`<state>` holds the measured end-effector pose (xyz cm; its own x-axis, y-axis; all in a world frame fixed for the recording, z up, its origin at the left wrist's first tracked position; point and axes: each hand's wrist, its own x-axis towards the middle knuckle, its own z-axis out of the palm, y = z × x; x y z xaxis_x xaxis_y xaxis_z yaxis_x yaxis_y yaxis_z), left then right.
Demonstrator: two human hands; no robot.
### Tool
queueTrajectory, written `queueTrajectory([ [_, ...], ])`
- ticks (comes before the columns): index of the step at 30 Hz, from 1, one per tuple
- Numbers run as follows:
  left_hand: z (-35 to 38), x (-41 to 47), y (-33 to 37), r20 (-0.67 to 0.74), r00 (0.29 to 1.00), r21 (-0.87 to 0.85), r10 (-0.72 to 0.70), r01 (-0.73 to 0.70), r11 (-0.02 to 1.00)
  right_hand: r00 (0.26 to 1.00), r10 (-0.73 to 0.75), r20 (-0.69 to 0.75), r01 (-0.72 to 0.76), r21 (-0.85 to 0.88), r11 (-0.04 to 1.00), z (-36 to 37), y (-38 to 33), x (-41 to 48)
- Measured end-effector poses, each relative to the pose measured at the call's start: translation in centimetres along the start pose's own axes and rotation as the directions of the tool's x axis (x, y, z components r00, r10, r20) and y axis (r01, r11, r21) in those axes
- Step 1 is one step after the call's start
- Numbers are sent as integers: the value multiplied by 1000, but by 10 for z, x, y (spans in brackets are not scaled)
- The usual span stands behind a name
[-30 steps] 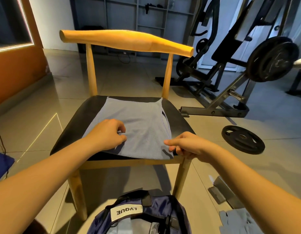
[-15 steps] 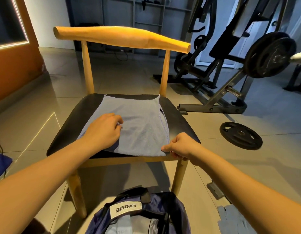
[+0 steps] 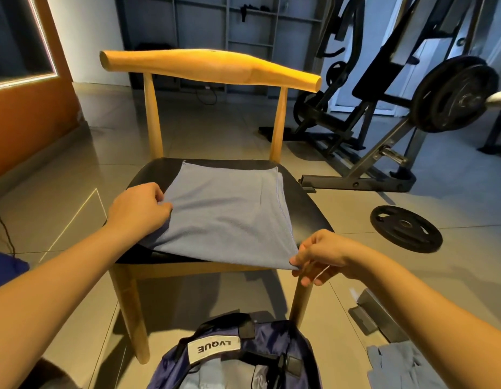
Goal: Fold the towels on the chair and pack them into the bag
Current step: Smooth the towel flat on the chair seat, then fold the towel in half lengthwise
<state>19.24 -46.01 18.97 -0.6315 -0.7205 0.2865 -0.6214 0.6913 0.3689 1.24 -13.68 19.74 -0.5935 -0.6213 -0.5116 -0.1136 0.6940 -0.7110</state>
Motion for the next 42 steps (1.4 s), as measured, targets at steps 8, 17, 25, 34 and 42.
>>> queueTrajectory([
  [8,-4,25,6,225,958,-164,-180,219,962,990,113,87,-98,-153,983,-16,-8,0],
  [17,16,94,21,296,928,-207,-226,293,933,923,-63,-379,59,-22,998,-50,-56,49],
  [25,49,167,36,302,932,-255,-202,283,925,836,-46,-547,85,47,995,-74,-98,171],
  [34,59,200,21,305,933,-453,-189,317,833,851,114,-513,-73,99,992,-98,-107,198],
  [42,65,212,30,384,916,-315,-118,250,915,858,86,-507,-55,75,996,-103,-103,208],
])
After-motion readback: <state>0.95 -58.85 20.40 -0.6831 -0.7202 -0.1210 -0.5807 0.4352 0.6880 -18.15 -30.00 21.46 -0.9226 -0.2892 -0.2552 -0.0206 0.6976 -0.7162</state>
